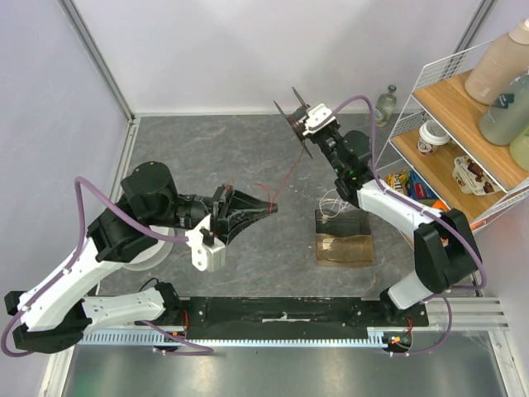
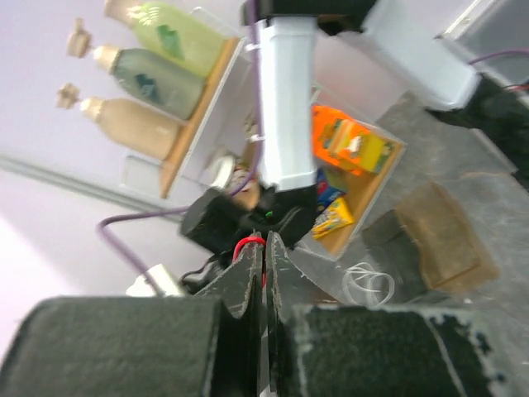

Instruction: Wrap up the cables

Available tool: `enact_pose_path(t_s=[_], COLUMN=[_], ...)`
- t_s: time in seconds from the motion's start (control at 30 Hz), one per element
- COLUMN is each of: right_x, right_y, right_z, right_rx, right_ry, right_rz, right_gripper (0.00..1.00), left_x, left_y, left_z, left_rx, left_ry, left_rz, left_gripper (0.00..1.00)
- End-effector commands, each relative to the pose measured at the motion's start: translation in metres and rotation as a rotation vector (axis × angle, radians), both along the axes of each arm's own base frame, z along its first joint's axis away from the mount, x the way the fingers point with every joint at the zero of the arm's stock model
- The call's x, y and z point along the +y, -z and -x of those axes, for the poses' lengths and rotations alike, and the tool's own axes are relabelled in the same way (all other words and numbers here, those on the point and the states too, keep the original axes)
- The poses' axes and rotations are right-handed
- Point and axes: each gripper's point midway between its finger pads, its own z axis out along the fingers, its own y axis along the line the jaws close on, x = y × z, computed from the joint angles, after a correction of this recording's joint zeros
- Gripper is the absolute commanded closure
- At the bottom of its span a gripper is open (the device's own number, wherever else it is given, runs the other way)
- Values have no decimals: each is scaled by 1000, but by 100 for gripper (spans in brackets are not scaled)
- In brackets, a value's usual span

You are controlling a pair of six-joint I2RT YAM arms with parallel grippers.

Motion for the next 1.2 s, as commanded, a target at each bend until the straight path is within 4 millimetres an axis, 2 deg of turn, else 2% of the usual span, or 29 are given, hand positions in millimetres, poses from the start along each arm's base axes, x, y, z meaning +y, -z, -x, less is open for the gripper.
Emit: enact_pose_path(t_s=[0.0, 0.23, 0.4, 0.5, 0.6, 0.73, 0.83, 0.97, 1.17], right_x=[-5, 6, 4, -2, -7, -11, -14, -18, -22], right_y=[-45, -42, -49, -57, -67, -86, -101, -127, -167], right_z=[31, 68, 90, 101, 113, 129, 141, 156, 174], right_rx=[-147, -152, -158, -158, -159, -154, -150, -141, -104], right_ry=[-107, -264, -313, -330, -342, -368, -385, -417, -463], right_rz=[11, 98, 112, 109, 88, 38, -10, -91, -231], right_gripper=[100, 100, 100, 100, 100, 100, 100, 100, 100], left_x=[5, 16, 32, 52, 80, 118, 135, 152, 167], left_y=[-50, -83, -95, -107, -106, -87, -60, -30, 18], left_z=[-30, -100, -153, -187, -227, -275, -300, -323, -349], left_rx=[-83, -214, -275, -303, -314, -265, -182, -69, 99], left_ry=[-183, -513, -704, -812, -918, -1005, -1034, -1052, -1071], left_rz=[140, 240, 255, 268, 254, 211, 175, 150, 112], left_gripper=[98, 98, 98, 98, 98, 98, 98, 98, 98])
